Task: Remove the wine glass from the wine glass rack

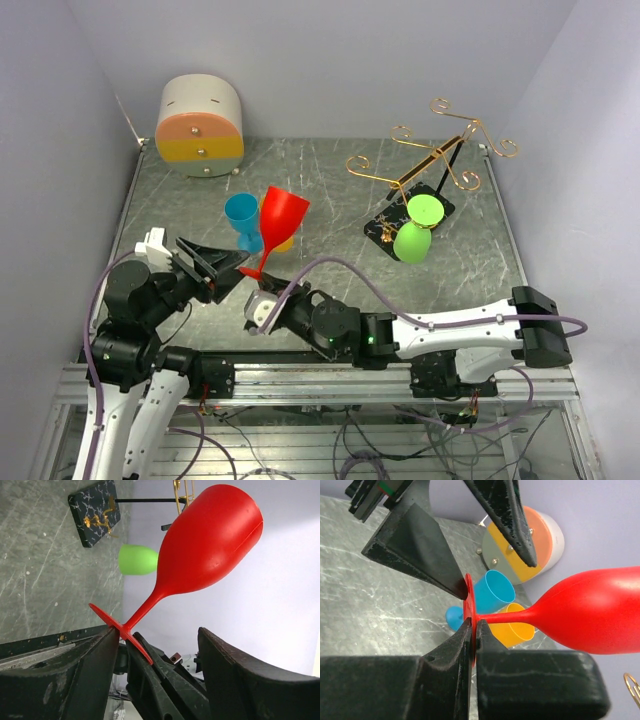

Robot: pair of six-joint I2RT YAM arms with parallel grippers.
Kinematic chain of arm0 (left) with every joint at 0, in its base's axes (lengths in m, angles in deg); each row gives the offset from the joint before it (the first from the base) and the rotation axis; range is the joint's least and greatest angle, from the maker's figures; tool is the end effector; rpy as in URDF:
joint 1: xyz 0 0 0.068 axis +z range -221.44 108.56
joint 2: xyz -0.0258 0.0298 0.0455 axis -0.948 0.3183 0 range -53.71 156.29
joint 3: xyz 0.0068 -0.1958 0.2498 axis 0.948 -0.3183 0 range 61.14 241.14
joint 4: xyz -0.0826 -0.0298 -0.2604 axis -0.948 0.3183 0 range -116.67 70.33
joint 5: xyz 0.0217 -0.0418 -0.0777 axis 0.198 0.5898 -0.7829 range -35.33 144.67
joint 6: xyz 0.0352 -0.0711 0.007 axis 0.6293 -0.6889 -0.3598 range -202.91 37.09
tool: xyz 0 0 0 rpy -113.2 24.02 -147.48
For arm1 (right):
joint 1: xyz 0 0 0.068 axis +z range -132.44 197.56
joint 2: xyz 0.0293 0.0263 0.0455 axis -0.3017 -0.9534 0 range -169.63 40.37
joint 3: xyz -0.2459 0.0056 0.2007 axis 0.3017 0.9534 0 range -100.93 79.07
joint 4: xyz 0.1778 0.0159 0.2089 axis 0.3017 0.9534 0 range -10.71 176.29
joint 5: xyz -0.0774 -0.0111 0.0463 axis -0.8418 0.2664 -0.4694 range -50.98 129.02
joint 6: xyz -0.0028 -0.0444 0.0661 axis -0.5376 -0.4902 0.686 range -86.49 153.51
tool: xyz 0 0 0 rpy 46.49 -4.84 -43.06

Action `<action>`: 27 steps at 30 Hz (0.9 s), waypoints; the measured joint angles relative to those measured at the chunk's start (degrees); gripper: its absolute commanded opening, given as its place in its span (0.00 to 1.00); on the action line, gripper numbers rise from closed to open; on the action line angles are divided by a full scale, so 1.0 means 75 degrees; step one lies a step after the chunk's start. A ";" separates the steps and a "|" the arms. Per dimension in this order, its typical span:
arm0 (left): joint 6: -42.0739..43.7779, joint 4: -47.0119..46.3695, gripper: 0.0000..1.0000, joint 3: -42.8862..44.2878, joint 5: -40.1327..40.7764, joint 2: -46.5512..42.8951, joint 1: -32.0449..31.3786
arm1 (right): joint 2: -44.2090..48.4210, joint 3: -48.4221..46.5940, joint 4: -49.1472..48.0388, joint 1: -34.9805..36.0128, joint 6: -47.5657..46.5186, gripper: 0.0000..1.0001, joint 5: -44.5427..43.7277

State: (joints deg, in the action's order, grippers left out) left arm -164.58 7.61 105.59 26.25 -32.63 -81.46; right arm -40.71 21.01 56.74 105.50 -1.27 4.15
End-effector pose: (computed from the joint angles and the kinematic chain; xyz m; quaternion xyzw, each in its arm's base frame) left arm 0.0700 -0.0455 0.3574 -0.3109 0.6976 -0.5746 0.2941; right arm 0.0523 0.3625 0.3725 -0.4934 0.5098 0.1104 0.6960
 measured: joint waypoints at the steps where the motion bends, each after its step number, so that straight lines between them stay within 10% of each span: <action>1: -0.0026 -0.0009 0.69 -0.0012 -0.0017 -0.0015 0.0000 | -0.0076 0.0067 -0.0187 0.0067 -0.0163 0.00 -0.0070; 12: -0.0373 -0.0752 0.46 -0.0778 -0.0463 -0.0224 0.0000 | -0.0379 0.0204 -0.1072 0.0262 -0.1078 0.01 -0.0478; 19: -0.0277 -0.1000 0.08 -0.0901 -0.0647 -0.0210 0.0000 | -0.0315 0.0204 -0.0962 0.0323 -0.1139 0.24 -0.0589; 27: 0.0079 -0.1049 0.07 -0.0924 -0.0504 -0.0245 -0.0032 | 0.0889 0.0204 0.0880 0.0685 -0.0245 0.31 -0.1020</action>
State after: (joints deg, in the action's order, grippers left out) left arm -163.99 -0.26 98.66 22.47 -34.47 -81.70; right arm -34.04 22.54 63.35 110.64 -3.11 -3.50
